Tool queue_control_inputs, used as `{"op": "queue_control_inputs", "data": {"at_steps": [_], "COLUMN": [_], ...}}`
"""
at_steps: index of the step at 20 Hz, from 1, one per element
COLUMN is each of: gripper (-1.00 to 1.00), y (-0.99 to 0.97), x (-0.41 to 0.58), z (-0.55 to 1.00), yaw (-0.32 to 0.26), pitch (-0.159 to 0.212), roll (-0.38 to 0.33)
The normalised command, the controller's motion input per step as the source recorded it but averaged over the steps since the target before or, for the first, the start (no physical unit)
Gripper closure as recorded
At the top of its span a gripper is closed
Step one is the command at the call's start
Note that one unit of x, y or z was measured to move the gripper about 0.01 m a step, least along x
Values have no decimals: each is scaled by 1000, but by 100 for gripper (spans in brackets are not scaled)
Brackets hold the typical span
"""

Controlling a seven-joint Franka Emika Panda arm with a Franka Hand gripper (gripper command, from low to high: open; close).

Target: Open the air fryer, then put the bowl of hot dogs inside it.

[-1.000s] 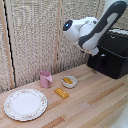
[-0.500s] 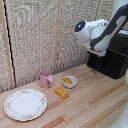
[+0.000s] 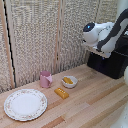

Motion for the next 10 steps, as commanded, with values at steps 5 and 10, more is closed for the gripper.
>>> {"op": "queue_control_inputs", "data": {"at_steps": [5, 10], "gripper": [-100, -100], "y": [-531, -501], "x": [-4, -6], "z": [-65, -23], "yaw": [129, 114], "pitch": [0, 2], "roll": [-8, -15]}}
